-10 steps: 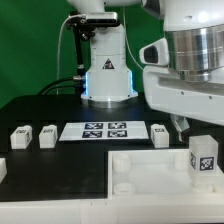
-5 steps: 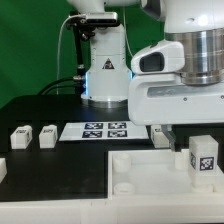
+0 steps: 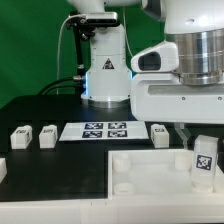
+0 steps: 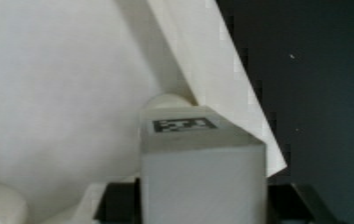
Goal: Assemble one leg
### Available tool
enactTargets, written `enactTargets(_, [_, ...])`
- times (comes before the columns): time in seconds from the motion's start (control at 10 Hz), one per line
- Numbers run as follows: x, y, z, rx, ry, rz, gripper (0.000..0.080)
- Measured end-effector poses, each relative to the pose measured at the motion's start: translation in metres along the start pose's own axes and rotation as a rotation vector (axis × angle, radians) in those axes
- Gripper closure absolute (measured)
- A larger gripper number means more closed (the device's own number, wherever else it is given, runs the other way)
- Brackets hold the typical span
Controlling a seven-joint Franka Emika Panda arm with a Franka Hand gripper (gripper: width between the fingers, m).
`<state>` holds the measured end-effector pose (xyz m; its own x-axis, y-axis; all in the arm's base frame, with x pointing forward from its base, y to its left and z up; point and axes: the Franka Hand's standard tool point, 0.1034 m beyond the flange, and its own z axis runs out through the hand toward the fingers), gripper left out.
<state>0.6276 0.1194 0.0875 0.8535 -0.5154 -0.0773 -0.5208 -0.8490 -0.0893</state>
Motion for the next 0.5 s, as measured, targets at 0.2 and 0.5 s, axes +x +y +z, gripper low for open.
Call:
enactTargets(0.2, [0.0014, 0.0009, -0.0004, 0.011, -0.007, 0.286, 0.0498])
enactTargets(0.5, [-0.0006, -0.0023, 0.0013, 0.071, -0.033, 0.862, 0.0499])
